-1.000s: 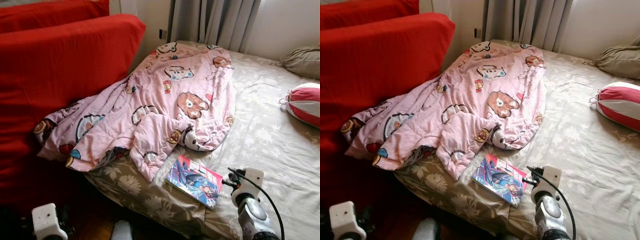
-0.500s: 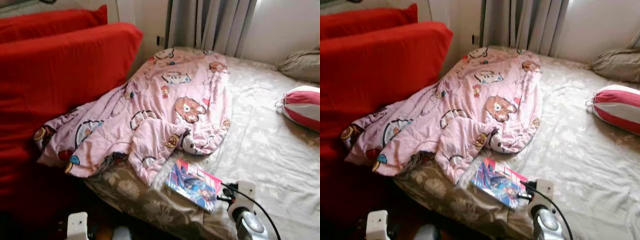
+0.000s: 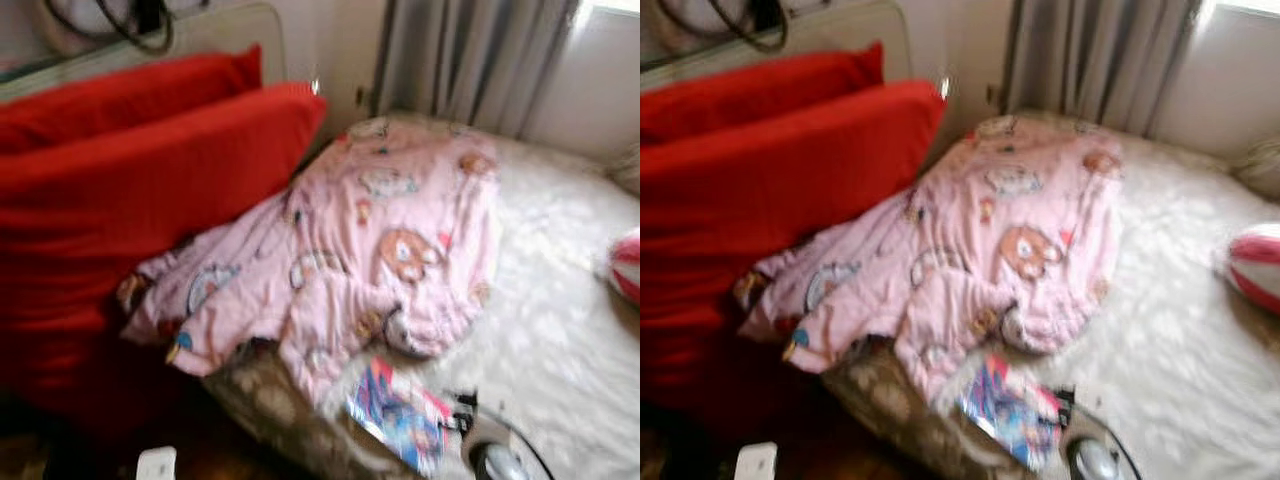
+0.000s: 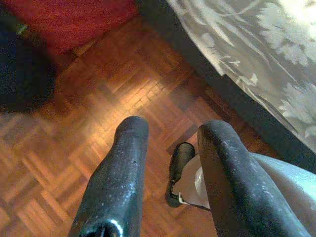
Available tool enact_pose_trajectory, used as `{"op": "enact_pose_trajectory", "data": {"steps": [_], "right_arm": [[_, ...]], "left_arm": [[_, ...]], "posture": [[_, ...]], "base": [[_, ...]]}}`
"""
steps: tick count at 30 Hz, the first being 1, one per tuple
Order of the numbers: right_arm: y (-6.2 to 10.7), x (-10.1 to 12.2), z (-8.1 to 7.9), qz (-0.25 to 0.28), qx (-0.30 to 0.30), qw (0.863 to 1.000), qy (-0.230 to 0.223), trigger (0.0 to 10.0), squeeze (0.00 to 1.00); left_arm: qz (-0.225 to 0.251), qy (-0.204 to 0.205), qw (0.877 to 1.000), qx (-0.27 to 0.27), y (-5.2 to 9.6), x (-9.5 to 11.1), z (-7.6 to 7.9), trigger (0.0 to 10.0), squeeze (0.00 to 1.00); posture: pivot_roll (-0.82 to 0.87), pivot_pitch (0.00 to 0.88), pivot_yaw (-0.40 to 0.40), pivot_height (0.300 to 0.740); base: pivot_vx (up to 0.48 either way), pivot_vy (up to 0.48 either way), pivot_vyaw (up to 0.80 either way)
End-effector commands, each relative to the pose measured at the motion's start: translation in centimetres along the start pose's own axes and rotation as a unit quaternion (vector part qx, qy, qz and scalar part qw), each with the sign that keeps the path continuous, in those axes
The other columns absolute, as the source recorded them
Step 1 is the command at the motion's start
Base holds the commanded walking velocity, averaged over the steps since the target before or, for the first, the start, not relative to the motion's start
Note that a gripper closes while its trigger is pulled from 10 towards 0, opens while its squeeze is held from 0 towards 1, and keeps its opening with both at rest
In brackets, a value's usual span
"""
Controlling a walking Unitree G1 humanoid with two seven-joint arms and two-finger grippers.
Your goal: Clean up the room
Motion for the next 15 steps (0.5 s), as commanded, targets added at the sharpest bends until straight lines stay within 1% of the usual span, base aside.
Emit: {"op": "enact_pose_trajectory", "data": {"steps": [1,6,7,9,10,11,12,14,15], "right_arm": [[0.1,-1.0,-0.2,-0.02,0.005,1.0,0.009,10.0,0.0],[0.3,-1.8,0.0,-0.034,0.0,0.999,-0.002,10.0,0.0],[0.4,-2.0,0.1,-0.036,-0.005,0.999,-0.013,10.0,0.0],[0.5,-2.5,0.4,-0.04,-0.008,0.999,-0.013,10.0,0.0],[0.7,-3.0,0.6,-0.043,-0.01,0.999,-0.009,10.0,0.0],[1.1,-4.1,1.3,-0.054,-0.02,0.998,-0.011,10.0,0.0],[1.3,-4.6,1.6,-0.058,-0.025,0.998,-0.015,10.0,0.0],[1.6,-5.1,2.2,-0.061,-0.035,0.997,-0.021,10.0,0.0],[1.6,-5.1,2.2,-0.061,-0.035,0.997,-0.021,10.0,0.0]], "left_arm": [[-0.013,0.013,1.0,0.014,0.3,-1.0,-0.5,10.0,0.0],[-0.011,0.015,1.0,0.013,0.1,-0.8,-0.3,10.0,0.0],[-0.011,0.012,1.0,0.009,0.1,-0.7,-0.2,10.0,0.0],[-0.011,0.013,1.0,0.008,0.1,-0.7,-0.2,10.0,0.0],[-0.011,0.013,1.0,0.009,0.1,-0.7,-0.2,10.0,0.0],[-0.012,0.012,1.0,0.01,0.1,-0.8,-0.3,10.0,0.0],[-0.013,0.012,1.0,0.01,0.1,-0.8,-0.4,10.0,0.0],[-0.015,0.01,1.0,0.01,0.2,-0.9,-0.5,10.0,0.0],[-0.015,0.01,1.0,0.01,0.2,-0.9,-0.5,10.0,0.0]], "posture": [[0.15,0.0,-0.059,0.74],[0.15,0.0,-0.055,0.74],[0.15,0.0,-0.052,0.74],[0.15,0.0,-0.052,0.74],[0.15,0.0,-0.052,0.74],[0.15,0.0,-0.043,0.74],[0.15,0.0,-0.042,0.74],[0.14,0.0,-0.032,0.74],[0.14,0.0,-0.032,0.74]], "base": [[0.0,0.0,0.0],[0.0,0.0,0.0],[0.0,0.0,0.0],[0.0,0.0,0.0],[0.0,0.0,0.0],[0.0,0.0,0.0],[0.0,0.0,0.0],[0.0,0.0,0.0],[0.0,0.0,0.0]]}}
Point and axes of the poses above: a point about 5 cm out from each wrist's last joint towards the gripper, its own y axis pointing back from the gripper into the wrist, its own x axis along the axis of the wrist's last joint, z = x × y, the point moved 6 cm from there along -y, pointing out of the wrist towards the gripper, and after that the axes turned 13 degrees about y, right-handed, at the moved point
